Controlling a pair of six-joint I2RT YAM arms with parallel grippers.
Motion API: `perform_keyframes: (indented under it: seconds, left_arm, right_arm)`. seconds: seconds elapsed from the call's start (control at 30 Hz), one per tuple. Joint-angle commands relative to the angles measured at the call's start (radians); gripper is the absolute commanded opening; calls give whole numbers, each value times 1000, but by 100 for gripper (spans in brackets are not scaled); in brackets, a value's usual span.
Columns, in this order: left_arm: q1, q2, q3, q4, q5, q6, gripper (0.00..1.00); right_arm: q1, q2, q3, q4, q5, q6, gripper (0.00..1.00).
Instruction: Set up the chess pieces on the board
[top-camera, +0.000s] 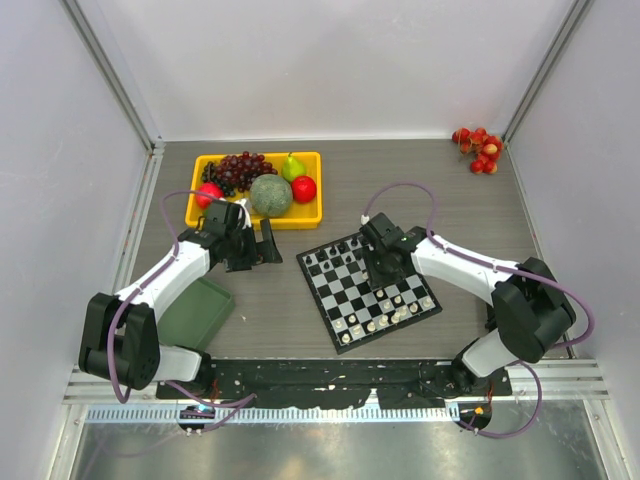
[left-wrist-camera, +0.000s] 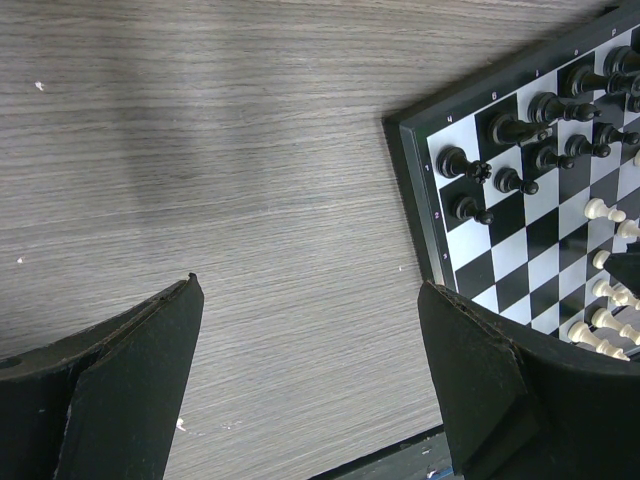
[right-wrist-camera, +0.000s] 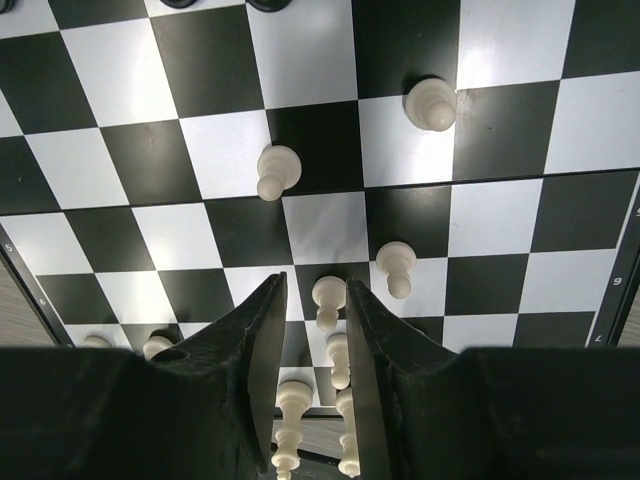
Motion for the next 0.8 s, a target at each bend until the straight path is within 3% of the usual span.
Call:
perform_keyframes:
  seconds: [0.0,0.47,0.77]
  left_arm:
    - [-3,-5,23,23,10,-3,96]
    - [-3,-3,23,20,8,-1,96]
    - [-3,-6,8,34,14,-7,96]
  right_arm:
    - [-3,-14,-14,-5,-32,-3,35]
    - [-3,-20,-17,-9,-38,-19,14]
    - [35,-77,-32,0,-111,-10,13]
